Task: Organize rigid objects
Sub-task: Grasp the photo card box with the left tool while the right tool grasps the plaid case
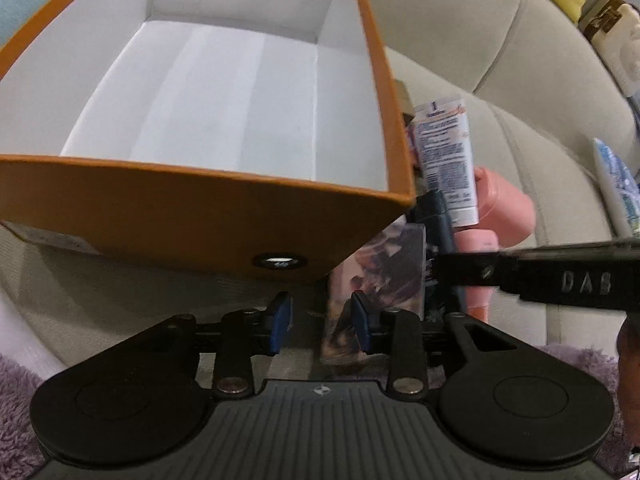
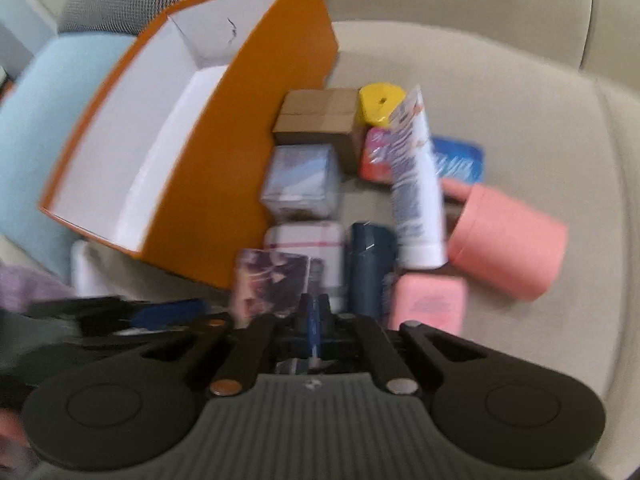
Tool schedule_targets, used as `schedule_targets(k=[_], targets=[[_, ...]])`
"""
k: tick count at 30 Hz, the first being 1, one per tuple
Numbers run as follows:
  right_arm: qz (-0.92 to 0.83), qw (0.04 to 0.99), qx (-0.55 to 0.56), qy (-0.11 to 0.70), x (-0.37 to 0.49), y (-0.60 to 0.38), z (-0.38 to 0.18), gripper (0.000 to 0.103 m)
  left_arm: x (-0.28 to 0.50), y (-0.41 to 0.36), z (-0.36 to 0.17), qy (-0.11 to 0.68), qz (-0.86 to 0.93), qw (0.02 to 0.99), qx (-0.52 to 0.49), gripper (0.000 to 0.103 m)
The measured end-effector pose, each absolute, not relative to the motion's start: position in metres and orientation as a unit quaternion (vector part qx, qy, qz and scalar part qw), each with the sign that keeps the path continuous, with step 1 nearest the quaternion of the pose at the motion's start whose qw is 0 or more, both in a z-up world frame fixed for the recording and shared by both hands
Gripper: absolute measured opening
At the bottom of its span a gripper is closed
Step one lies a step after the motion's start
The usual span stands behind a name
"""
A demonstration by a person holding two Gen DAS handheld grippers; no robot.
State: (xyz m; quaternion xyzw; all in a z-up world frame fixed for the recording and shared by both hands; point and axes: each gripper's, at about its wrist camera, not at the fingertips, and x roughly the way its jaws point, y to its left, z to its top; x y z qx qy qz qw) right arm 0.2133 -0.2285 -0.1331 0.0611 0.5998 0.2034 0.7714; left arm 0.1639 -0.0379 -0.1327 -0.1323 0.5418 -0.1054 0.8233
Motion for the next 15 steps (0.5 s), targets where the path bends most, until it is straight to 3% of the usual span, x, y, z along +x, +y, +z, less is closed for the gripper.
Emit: schedule_targets(k=[2, 3, 7, 11, 13, 15], targets=[[0.213, 0.771, 0.056, 0.598, 0.209, -0.223, -0.134, 0.023, 0.165, -0.038, -0.134, 0.541, -0.108, 0.822, -0.141, 0.038], [0.216, 0.769, 0.055, 0.599, 0.209, -0.220, -0.137, 0.035, 0.166, -0.036, -0.134, 0.544, -0.104, 0.820, -0.142, 0.039], [0.196, 0.765, 0.061, 0.611, 0.207, -0.218, -0.151, 0.030, 0.167, -0.030, -0.139, 0.550, -0.095, 0.817, -0.147, 0.058], [0.197, 0.755, 0.088, 0.620, 0.205, -0.222, -0.160, 0.029, 0.171, -0.024, -0.144, 0.541, -0.119, 0.816, -0.167, 0.064], [0.194, 0.759, 0.091, 0.615, 0.202, -0.225, -0.159, 0.019, 0.174, -0.024, -0.147, 0.538, -0.137, 0.811, -0.184, 0.065], [0.188, 0.762, 0.091, 0.613, 0.202, -0.227, -0.158, 0.017, 0.177, -0.025, -0.152, 0.537, -0.149, 0.805, -0.202, 0.065]])
